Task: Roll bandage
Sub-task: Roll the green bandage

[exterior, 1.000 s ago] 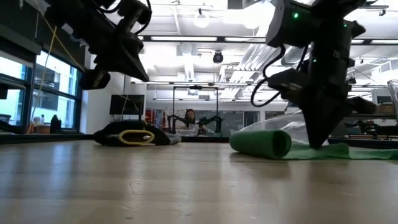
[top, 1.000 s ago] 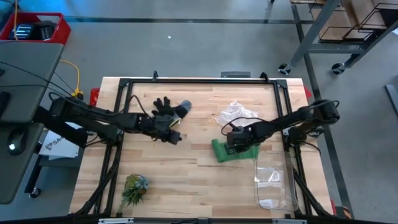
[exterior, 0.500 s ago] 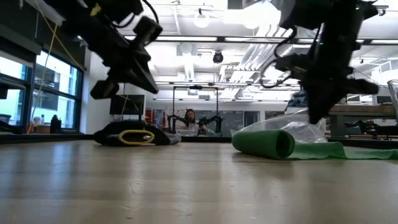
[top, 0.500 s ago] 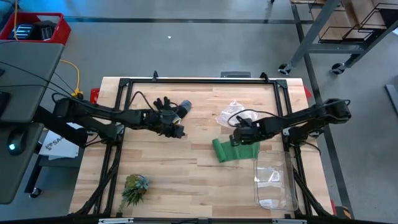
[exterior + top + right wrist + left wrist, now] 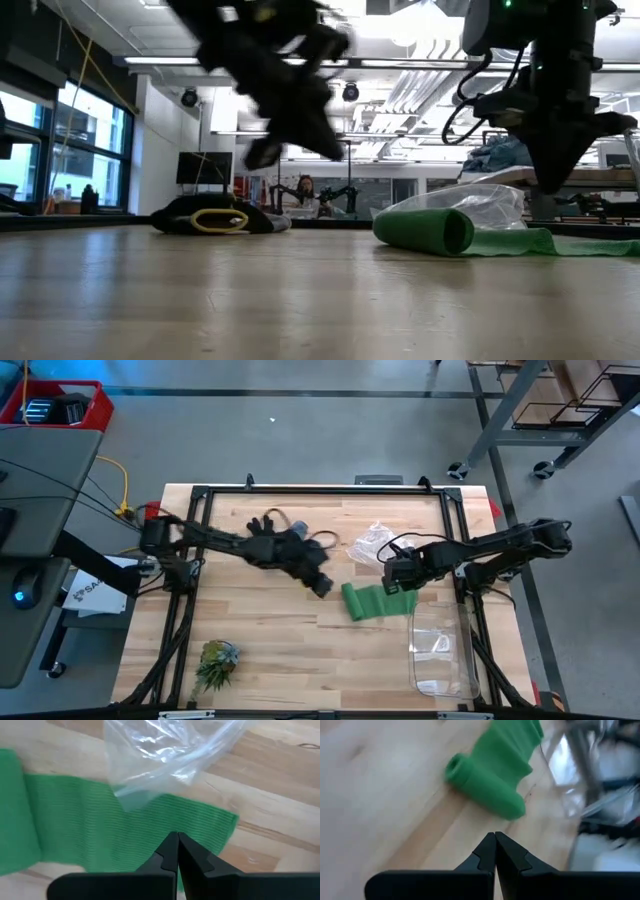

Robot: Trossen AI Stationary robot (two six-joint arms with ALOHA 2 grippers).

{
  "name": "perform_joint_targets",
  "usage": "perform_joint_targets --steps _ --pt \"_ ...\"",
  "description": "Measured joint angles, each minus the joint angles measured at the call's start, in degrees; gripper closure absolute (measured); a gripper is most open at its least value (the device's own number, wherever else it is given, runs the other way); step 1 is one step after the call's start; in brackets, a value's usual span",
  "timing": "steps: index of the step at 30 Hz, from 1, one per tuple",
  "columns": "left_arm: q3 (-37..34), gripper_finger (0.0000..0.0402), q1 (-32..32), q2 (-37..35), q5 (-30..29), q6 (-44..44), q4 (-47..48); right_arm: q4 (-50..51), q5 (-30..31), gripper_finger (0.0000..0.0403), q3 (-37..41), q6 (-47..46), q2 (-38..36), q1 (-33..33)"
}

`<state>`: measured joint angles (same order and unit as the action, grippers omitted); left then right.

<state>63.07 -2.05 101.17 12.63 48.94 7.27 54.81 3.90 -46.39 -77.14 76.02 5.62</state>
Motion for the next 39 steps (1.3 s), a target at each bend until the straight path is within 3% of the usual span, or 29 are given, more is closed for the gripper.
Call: perform_joint_targets --steps 3,7,17,23,30,36,39 --pt "9.6 0.0401 0.6 5.7 -0.8 -12.4 7.2 2.2 -1.5 0.0403 0.0 1.7 -0.9 -0.1" --pt "17.6 0.0401 0.7 9.9 -3.3 -20.7 15.5 6.7 -4.4 0.0403 1.7 2.6 -2.0 -0.1" --pt "18.2 0.0401 0.6 9.2 -5.5 -30.2 15.1 -4.0 -8.7 0.0403 12.2 1.6 -2.7 0.1" --pt "18.6 0.0401 0.6 11.6 -4.8 -30.0 6.5 -3.6 -6.5 0.0403 12.4 2.2 -3.4 0.1" --pt "26.3 0.0401 1.0 19.7 -1.5 -36.2 12.2 -3.4 -5.8 0.0403 12.4 2.4 -6.5 0.0" --pt "28.4 0.0401 1.8 21.9 -2.0 -39.6 13.0 -3.2 -4.1 0.0403 12.4 0.8 -8.3 0.0" --pt "28.4 0.0401 1.9 21.9 -5.0 -40.9 12.4 -3.5 -3.9 0.0403 12.4 0.0 -8.6 0.0"
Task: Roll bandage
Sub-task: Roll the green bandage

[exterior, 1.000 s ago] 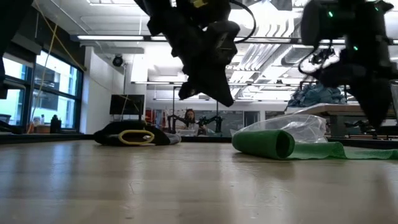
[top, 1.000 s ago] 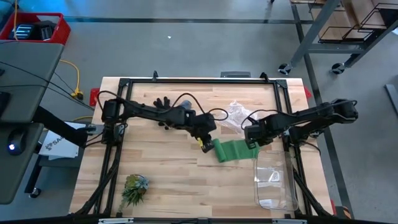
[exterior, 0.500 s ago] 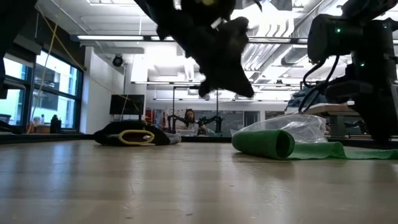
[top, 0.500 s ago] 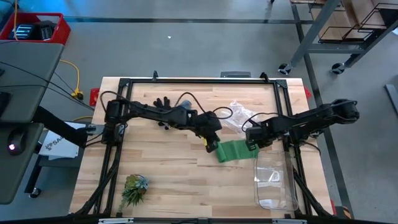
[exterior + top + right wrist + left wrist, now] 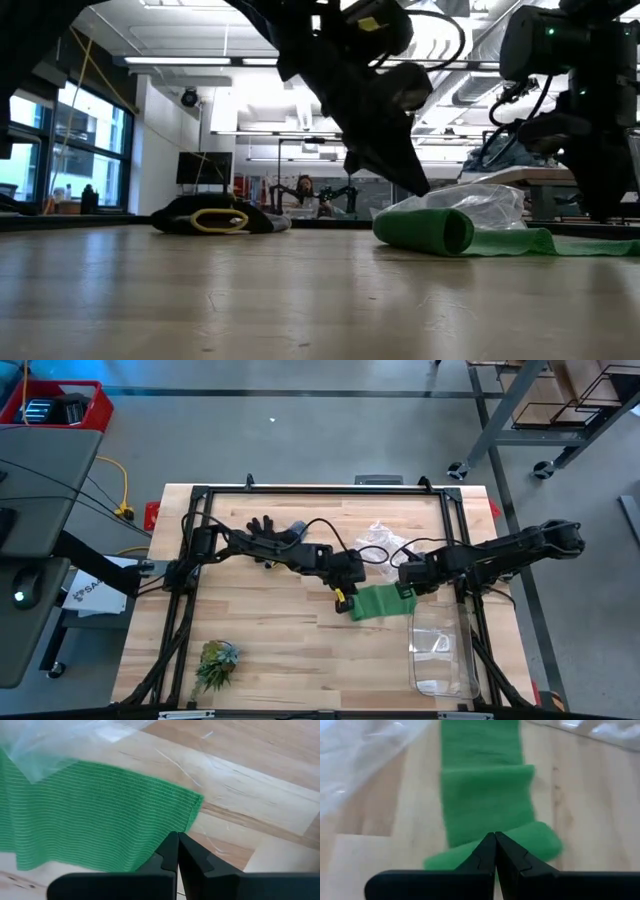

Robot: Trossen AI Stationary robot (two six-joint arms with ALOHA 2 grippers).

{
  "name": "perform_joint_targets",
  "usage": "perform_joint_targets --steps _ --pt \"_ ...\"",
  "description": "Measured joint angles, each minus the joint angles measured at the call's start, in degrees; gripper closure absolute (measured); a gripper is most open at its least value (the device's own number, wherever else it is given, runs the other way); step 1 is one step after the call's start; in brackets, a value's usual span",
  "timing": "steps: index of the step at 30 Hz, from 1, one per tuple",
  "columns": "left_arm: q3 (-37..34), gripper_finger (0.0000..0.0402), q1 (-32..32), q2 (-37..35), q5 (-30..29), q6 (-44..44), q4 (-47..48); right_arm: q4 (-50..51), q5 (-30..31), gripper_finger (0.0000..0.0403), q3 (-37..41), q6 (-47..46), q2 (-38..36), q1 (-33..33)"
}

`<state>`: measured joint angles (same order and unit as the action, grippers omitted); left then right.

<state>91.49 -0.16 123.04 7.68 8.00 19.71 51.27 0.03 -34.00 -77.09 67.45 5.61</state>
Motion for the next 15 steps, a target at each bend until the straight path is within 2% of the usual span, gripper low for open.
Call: perform_joint_targets --steps 7,15 --pt "0.0 0.0401 -1.0 0.5 0.0 -0.9 -2.6 -2.8 0.0 0.0403 0.0 -0.3 -0.1 0.0" --pt "0.6 0.0401 -1.1 3.6 3.3 -0.1 -7.8 -4.1 -0.1 0.0403 0.0 -0.9 -0.1 0.0"
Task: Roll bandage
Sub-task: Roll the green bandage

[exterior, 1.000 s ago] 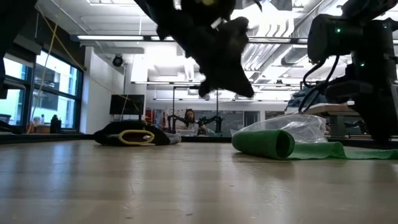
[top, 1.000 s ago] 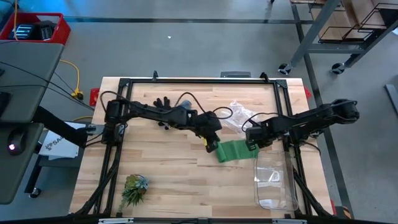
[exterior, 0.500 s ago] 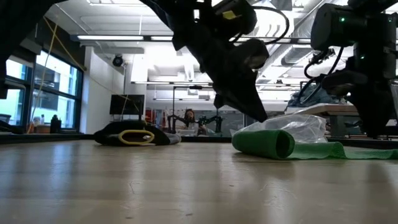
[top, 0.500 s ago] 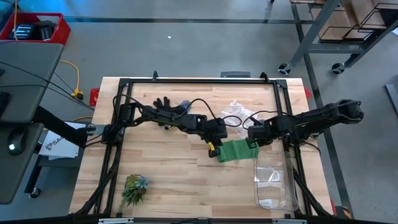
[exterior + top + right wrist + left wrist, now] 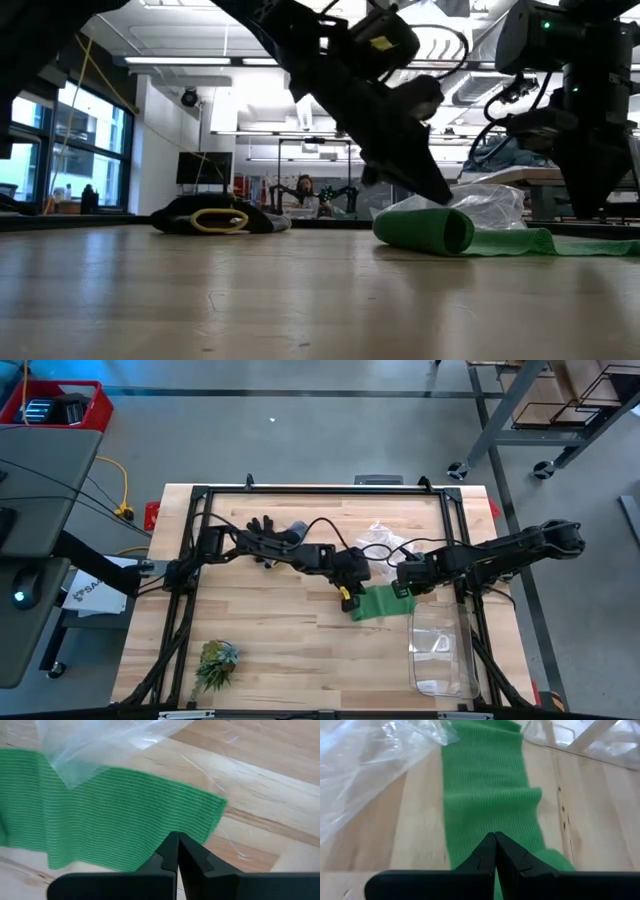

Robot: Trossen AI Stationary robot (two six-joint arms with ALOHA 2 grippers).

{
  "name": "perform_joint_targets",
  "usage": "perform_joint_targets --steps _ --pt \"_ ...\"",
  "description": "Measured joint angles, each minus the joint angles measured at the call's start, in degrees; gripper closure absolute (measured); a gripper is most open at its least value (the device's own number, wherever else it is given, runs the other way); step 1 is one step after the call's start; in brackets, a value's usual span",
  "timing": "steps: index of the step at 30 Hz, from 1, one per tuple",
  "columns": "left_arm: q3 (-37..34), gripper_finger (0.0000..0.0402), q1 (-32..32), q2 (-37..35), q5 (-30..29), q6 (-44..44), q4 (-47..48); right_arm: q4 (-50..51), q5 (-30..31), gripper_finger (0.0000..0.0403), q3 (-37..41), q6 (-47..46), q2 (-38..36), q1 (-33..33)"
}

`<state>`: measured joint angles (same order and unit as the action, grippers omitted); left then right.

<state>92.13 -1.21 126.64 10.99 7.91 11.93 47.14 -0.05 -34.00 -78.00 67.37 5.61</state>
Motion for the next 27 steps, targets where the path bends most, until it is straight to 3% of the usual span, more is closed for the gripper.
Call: perform_joint_targets --steps 15,27 --pt "13.1 0.0401 0.1 10.3 1.4 2.5 4.7 -4.7 0.0 0.0403 0.0 -1.7 0.0 0.0" --pt "15.5 0.0402 0.3 13.2 0.6 3.0 7.4 -5.7 1.9 0.0403 0.0 -2.2 -5.9 0.0"
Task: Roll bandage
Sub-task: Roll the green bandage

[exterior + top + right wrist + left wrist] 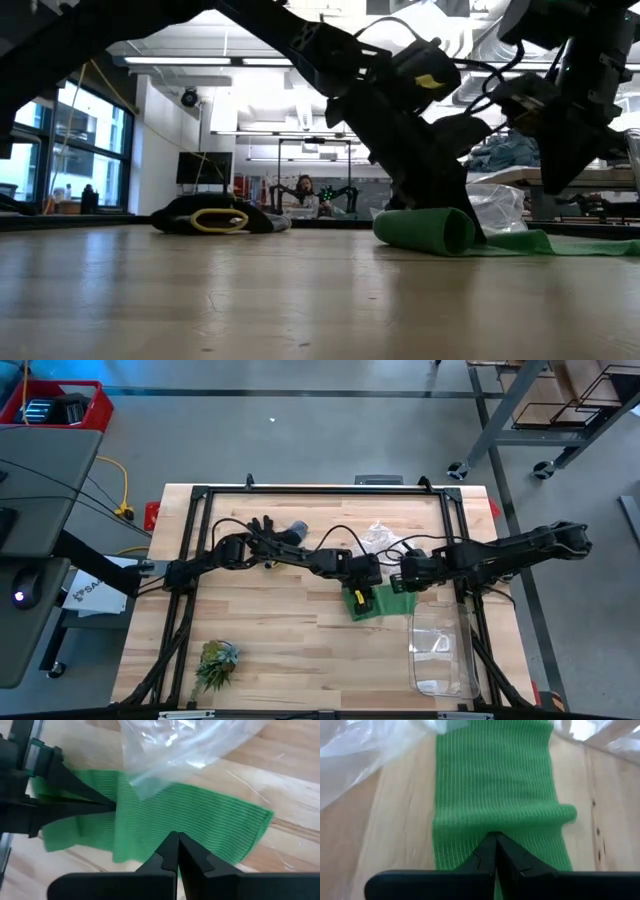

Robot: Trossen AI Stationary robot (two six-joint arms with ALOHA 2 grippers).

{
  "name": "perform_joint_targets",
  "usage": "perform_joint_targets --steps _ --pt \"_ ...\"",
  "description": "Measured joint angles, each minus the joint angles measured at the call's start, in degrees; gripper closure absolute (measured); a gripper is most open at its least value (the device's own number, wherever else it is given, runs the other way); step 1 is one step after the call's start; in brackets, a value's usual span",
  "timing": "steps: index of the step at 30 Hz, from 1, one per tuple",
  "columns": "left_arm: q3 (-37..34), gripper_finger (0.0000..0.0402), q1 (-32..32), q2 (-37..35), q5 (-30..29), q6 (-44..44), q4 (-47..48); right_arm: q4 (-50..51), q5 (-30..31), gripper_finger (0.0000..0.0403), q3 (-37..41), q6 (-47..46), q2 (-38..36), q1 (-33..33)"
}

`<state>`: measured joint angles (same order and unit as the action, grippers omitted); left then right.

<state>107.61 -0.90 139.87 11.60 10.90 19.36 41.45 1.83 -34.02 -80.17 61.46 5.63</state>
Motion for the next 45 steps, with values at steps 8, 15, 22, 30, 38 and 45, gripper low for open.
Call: perform_joint_targets --steps 8,15,22,30,38,45 --pt "0.0 0.0402 0.8 0.0 -0.2 -0.5 2.4 0.0 1.5 0.0403 0.0 -0.9 -3.0 0.0" --pt "0.2 0.0402 2.0 -0.3 -0.1 -3.7 8.4 -0.2 1.4 0.0403 0.0 -1.0 -3.0 0.0" --pt "0.2 0.0402 2.2 -0.4 0.2 -4.5 11.4 -0.2 1.5 0.0403 0.0 -4.1 -3.0 1.8" --pt "0.1 0.0402 2.8 -0.4 0.1 -7.8 16.2 -0.5 2.5 0.0403 0.0 -11.0 -3.0 7.8" --pt "0.1 0.0402 3.8 -0.6 -0.1 -9.6 18.6 -1.6 6.0 0.0403 0.0 -18.7 -2.9 12.8" --pt "-1.5 0.0401 3.9 -1.1 1.0 -9.7 19.8 -3.2 7.0 0.0403 0.0 -21.1 -2.5 14.3"
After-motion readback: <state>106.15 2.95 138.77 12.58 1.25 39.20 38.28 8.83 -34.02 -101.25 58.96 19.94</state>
